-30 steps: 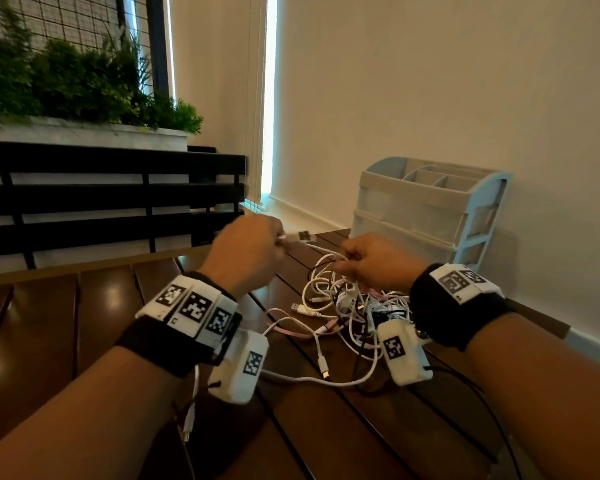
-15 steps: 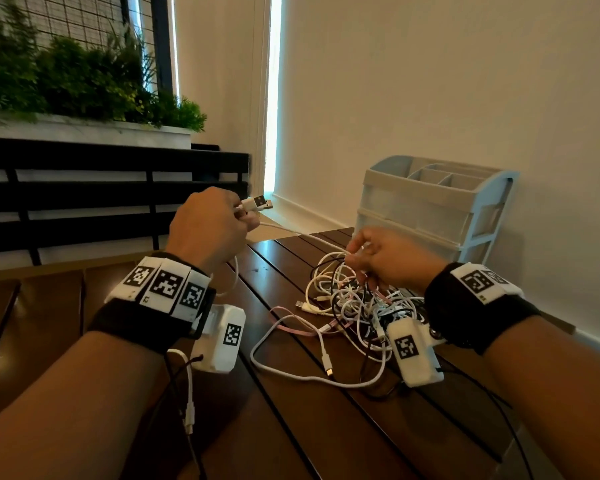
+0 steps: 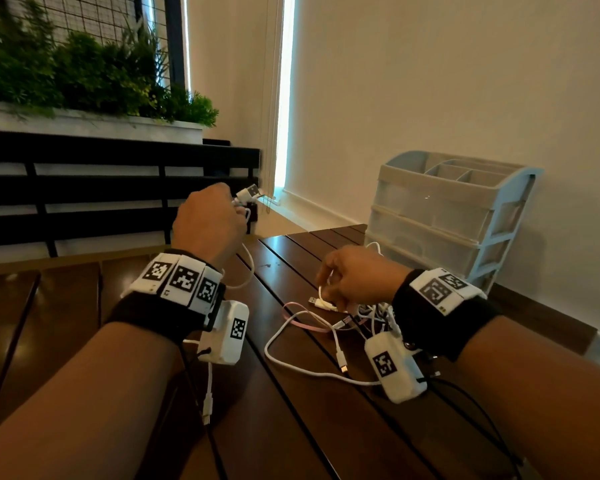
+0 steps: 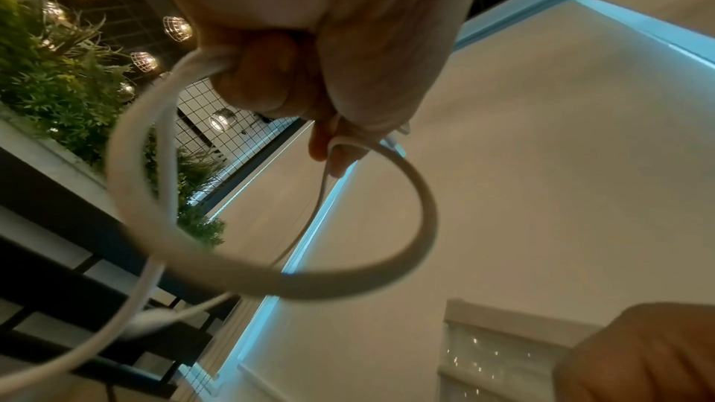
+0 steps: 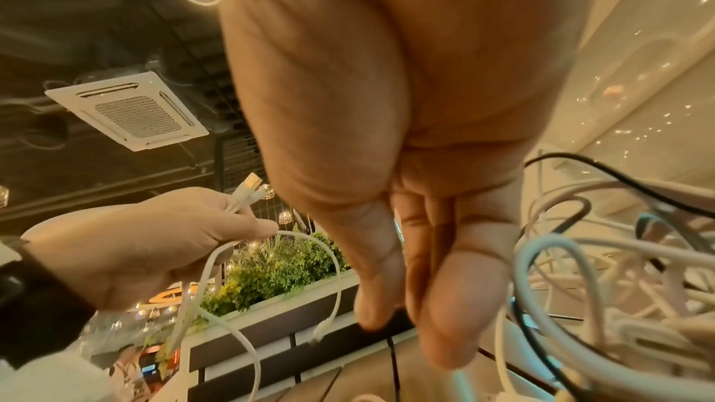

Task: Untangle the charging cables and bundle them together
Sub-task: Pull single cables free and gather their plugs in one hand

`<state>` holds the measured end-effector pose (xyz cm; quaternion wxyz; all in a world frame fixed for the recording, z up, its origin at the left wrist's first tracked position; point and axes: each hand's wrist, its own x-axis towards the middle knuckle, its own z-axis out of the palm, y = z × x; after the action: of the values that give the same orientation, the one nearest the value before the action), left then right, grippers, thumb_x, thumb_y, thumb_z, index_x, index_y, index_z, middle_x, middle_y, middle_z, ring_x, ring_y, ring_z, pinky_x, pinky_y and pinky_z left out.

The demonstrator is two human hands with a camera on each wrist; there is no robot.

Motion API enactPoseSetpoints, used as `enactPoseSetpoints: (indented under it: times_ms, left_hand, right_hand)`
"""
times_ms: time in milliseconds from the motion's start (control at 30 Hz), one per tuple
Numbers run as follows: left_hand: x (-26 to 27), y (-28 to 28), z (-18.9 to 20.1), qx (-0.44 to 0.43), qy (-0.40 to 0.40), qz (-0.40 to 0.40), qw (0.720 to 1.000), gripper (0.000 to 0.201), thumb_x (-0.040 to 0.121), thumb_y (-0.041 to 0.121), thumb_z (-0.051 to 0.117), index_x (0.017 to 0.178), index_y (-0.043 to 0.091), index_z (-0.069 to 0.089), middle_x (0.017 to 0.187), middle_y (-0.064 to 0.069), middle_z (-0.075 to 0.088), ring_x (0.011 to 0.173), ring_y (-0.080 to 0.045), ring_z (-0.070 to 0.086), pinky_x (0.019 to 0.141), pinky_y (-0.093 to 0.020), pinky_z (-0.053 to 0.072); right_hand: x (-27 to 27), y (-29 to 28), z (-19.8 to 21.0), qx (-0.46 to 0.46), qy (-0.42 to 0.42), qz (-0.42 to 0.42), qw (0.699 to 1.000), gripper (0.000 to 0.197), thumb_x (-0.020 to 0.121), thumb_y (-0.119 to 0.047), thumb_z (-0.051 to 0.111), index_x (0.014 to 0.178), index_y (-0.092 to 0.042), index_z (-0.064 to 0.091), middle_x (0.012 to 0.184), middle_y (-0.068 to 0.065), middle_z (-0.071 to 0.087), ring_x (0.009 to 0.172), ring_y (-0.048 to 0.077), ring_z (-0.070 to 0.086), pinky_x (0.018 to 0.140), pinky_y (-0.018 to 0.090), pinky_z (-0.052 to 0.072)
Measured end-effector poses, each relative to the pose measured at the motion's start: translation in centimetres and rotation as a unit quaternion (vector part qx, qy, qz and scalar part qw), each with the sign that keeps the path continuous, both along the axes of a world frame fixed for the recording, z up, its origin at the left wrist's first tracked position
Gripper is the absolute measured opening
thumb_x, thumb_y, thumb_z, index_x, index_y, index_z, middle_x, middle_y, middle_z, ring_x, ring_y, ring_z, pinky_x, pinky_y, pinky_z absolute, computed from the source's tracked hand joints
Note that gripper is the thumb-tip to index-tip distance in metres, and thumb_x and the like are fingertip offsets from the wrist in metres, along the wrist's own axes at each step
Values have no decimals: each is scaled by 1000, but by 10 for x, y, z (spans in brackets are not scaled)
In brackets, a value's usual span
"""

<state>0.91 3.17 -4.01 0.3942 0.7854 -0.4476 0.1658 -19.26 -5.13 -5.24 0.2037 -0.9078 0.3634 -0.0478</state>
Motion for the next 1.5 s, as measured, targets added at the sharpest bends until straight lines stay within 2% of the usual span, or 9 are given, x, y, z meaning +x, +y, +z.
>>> enactPoseSetpoints:
  times_ms: [133, 300, 500, 733, 867, 1133, 1267, 1400, 1500]
  left_hand:
    - [-2, -2, -9, 66, -32, 21, 997, 9, 90, 15, 55, 86, 17, 47, 69, 0, 43, 68, -22, 49, 63, -36, 42]
    - [-9, -4, -12, 171, -24, 12, 985, 3, 87, 16, 54, 84, 15, 54, 70, 0, 48, 59, -14, 44, 61, -32, 39]
    - [-18, -8, -8, 134, 59, -52, 988, 19, 93, 29, 50, 84, 16, 60, 73, 0, 53, 64, -12, 48, 55, -28, 32]
    - [-21, -4, 2, 57, 124, -69, 988, 35, 97, 39, 42, 87, 13, 62, 78, -3, 59, 77, -23, 56, 68, -32, 36]
    - [-25, -5, 6, 36, 199, -139, 969, 33, 94, 37, 50, 94, 8, 67, 89, -10, 63, 88, -29, 58, 74, -35, 42]
    - [-21, 2, 9, 19, 94, -77, 992, 41, 97, 44, 41, 80, 14, 63, 73, -1, 59, 73, -22, 57, 66, -32, 37]
    - [-26, 0, 7, 44, 82, -86, 992, 44, 98, 44, 39, 83, 11, 64, 74, -4, 59, 71, -20, 56, 63, -32, 35]
    - [-28, 0, 5, 50, 58, -88, 993, 42, 99, 43, 38, 83, 14, 64, 72, -1, 57, 66, -14, 52, 53, -29, 29]
    - [-28, 2, 8, 46, 59, -91, 993, 42, 98, 44, 39, 84, 14, 65, 72, 0, 57, 67, -16, 53, 54, -29, 30]
  right_hand:
    - [-8, 0, -5, 3, 102, 61, 993, 20, 87, -11, 67, 105, -18, 68, 89, 0, 71, 75, 14, 70, 70, 24, 58]
    - [-2, -9, -9, -74, 72, 39, 994, 22, 92, -14, 58, 113, -14, 66, 97, -4, 65, 85, 14, 67, 76, 24, 55]
    - [20, -13, -30, -185, 239, 49, 952, 24, 94, -20, 52, 104, -4, 66, 98, 11, 64, 91, 26, 62, 84, 34, 53]
    - [24, -21, -33, -168, 253, 86, 949, 35, 93, -27, 54, 127, -18, 59, 123, 6, 60, 113, 26, 57, 94, 36, 48]
    - [28, -23, -44, -184, 281, 63, 940, 31, 93, -30, 53, 116, -12, 64, 110, 8, 65, 102, 28, 63, 83, 35, 51]
    - [10, -22, -9, -100, 117, 47, 987, 21, 88, -20, 66, 108, -18, 69, 100, -3, 68, 88, 11, 62, 83, 27, 52]
    - [13, -14, -13, -98, 187, 71, 975, 24, 90, -23, 62, 114, -20, 67, 87, -7, 62, 70, 7, 57, 64, 21, 48]
    - [25, -13, -40, -189, 283, 91, 936, 27, 94, -22, 51, 110, -6, 67, 102, 10, 66, 90, 26, 64, 66, 29, 45]
    - [29, -14, -41, -217, 264, 84, 936, 27, 95, -24, 52, 99, -1, 67, 87, 9, 57, 92, 30, 63, 68, 30, 41]
